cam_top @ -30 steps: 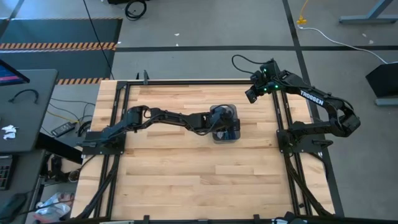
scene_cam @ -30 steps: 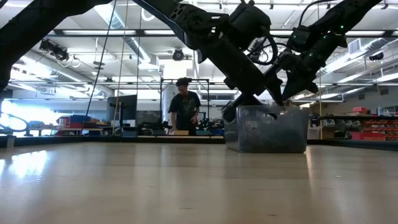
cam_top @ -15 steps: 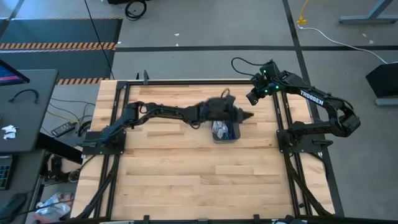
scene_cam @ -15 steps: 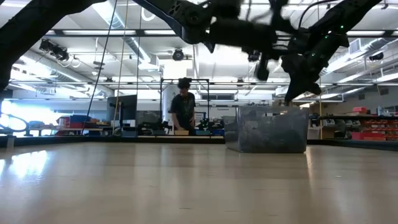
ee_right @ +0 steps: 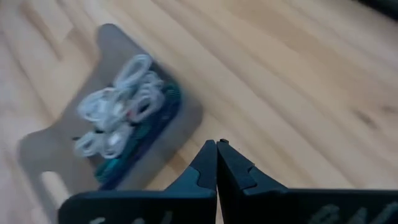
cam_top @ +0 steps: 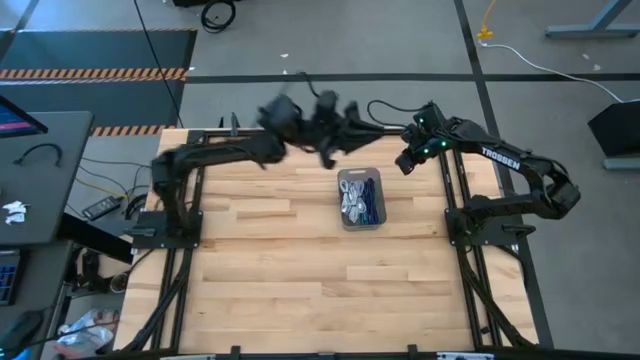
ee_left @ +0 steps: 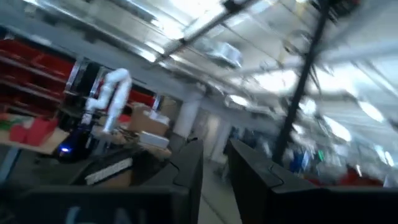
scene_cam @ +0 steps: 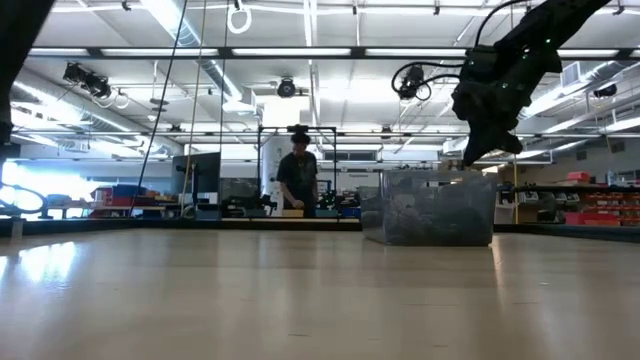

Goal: Pick and place USB-C Cables
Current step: Move the gray bin to the center of the table

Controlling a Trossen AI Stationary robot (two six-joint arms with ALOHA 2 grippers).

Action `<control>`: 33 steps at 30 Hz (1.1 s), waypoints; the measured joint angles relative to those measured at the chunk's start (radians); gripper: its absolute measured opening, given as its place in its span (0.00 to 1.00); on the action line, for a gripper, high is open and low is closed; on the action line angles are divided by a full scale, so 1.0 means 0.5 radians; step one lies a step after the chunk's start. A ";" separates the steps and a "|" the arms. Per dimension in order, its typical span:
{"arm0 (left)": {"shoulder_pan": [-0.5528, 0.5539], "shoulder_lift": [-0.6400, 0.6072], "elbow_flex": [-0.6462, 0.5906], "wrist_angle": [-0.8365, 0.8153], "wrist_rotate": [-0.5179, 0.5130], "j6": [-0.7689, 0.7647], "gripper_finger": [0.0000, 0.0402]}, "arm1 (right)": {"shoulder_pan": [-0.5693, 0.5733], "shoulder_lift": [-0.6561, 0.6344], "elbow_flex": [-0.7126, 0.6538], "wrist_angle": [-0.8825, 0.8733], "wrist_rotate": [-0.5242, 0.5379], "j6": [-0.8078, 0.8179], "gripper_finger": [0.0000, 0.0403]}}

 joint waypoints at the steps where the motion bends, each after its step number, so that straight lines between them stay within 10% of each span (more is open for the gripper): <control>1: 0.008 -0.073 0.000 -0.092 0.058 0.064 0.20 | 0.028 0.000 0.000 0.009 -0.019 0.037 0.00; 9: 0.066 -0.726 0.000 -1.455 0.006 0.763 0.16 | 0.380 0.000 0.000 0.240 -0.121 0.490 0.00; 18: 0.016 -1.157 0.000 -2.650 -1.042 1.098 0.13 | 1.005 -0.001 0.162 0.270 0.491 1.081 0.00; 33: 0.016 -1.205 -0.002 -3.222 -1.352 1.106 0.13 | 1.803 0.057 0.641 -0.124 0.558 1.177 0.02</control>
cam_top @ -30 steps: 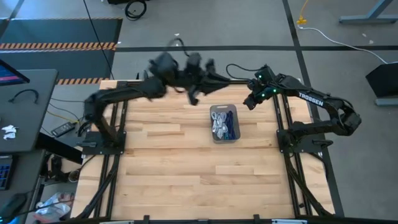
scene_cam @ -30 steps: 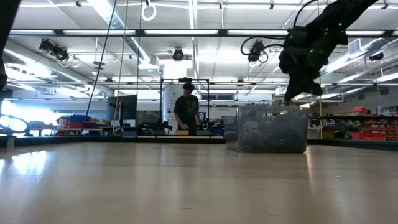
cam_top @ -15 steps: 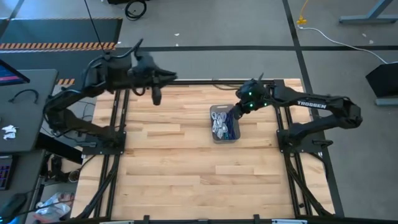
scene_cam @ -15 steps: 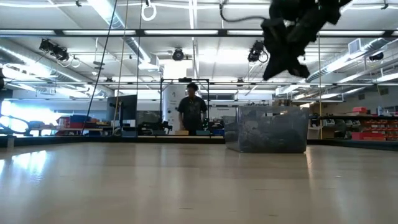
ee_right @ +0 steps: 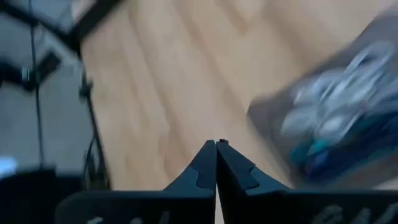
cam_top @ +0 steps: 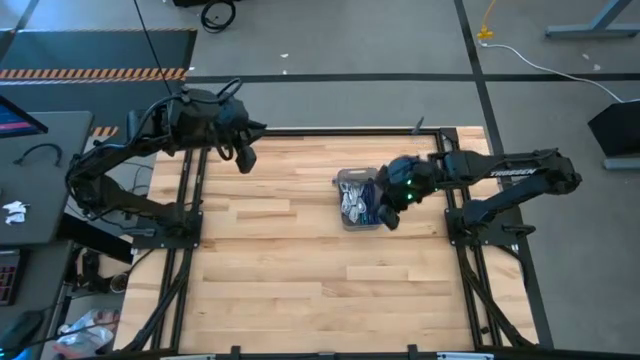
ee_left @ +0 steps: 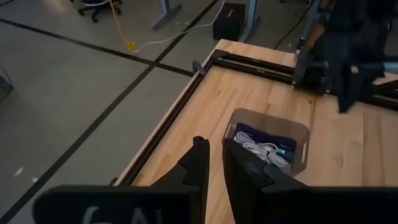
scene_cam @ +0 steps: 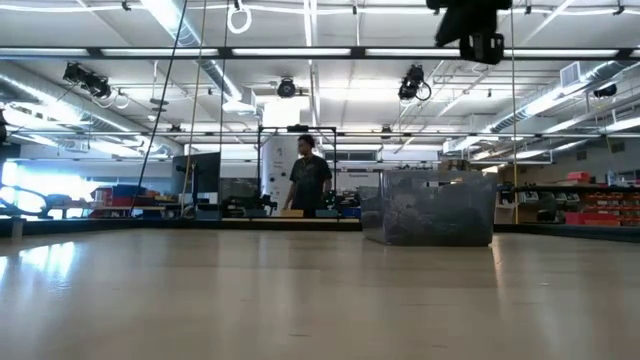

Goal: Pick and place USB-C Cables
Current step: Move the gray bin to the center of the table

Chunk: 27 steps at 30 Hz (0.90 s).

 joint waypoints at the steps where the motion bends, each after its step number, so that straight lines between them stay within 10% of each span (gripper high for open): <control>1: 0.000 0.000 0.000 0.005 -0.001 0.000 0.13 | 0.020 0.018 0.000 -0.040 -0.033 0.033 0.03; 14: 0.000 -0.002 0.000 0.005 -0.001 -0.043 0.13 | 0.032 0.484 -0.002 -0.500 -0.006 -0.439 0.29; 27: -0.002 -0.002 0.000 0.002 0.000 -0.131 0.13 | 0.027 0.869 -0.004 -0.508 0.040 -1.183 0.30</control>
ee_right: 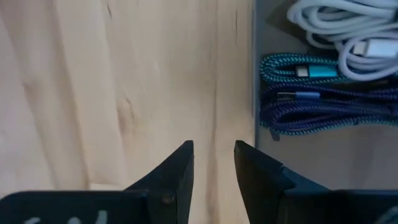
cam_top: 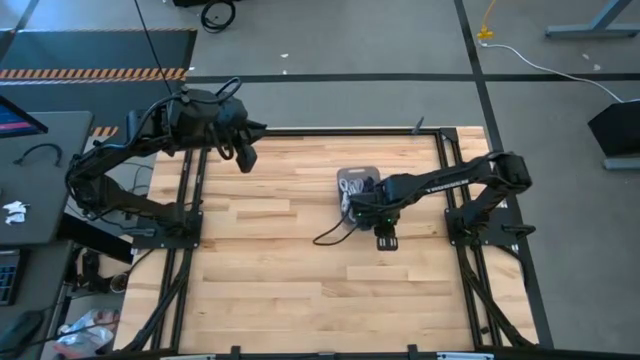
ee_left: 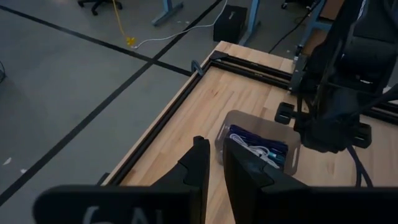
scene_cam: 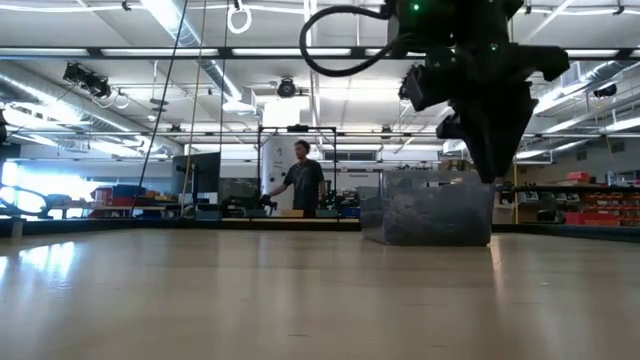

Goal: Pick and place USB-C Cables
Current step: Move the gray bin to the center of the table

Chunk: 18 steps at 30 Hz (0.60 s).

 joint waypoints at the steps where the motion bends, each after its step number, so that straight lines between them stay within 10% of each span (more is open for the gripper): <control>1: 0.000 0.000 0.000 0.000 0.000 0.000 0.13 | -0.002 0.007 0.000 0.001 0.013 -0.040 0.30; 18: 0.000 0.048 0.003 -0.027 -0.012 -0.049 0.13 | 0.015 0.008 0.397 -0.120 0.039 -0.077 0.30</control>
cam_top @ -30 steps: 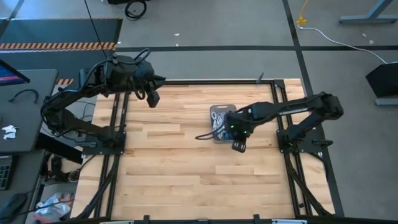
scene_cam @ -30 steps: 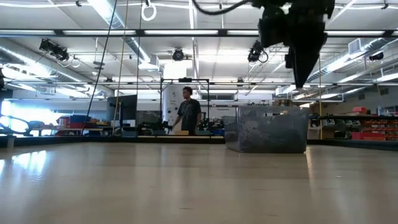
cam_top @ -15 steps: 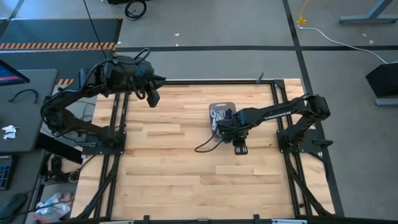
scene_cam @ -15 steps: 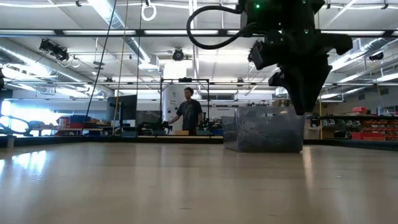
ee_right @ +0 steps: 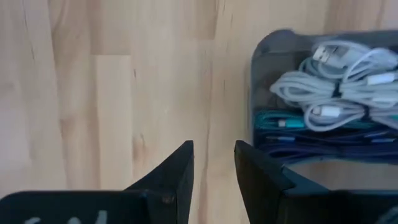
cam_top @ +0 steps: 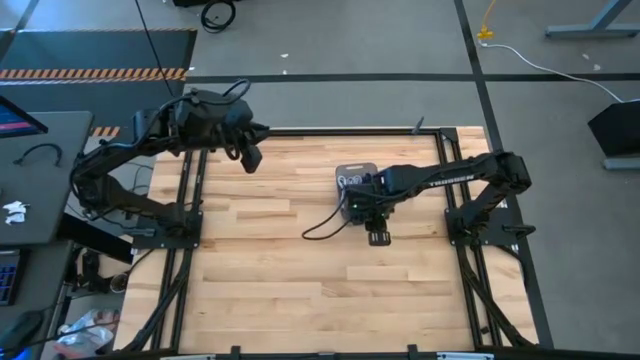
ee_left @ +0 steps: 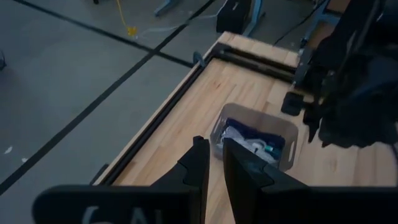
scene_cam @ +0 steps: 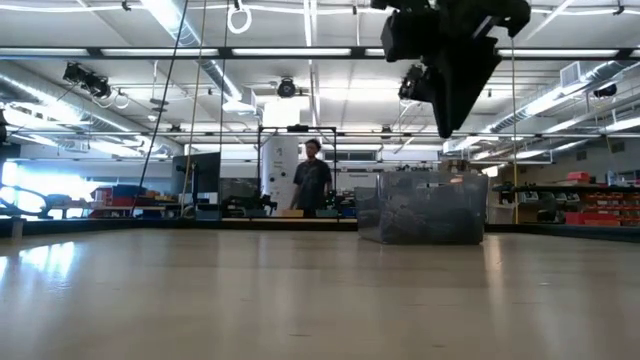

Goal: Pick and place USB-C Cables
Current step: Move the gray bin to the center of the table

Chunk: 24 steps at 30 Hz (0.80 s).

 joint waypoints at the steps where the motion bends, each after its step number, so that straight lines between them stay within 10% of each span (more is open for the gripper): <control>1: 0.001 0.011 -0.002 -0.009 -0.007 0.001 0.13 | -0.006 0.000 -0.001 0.008 0.006 -0.013 0.30; 24: 0.000 0.085 -0.003 -0.074 -0.011 -0.001 0.13 | -0.232 0.097 -0.342 0.188 0.019 -0.215 0.31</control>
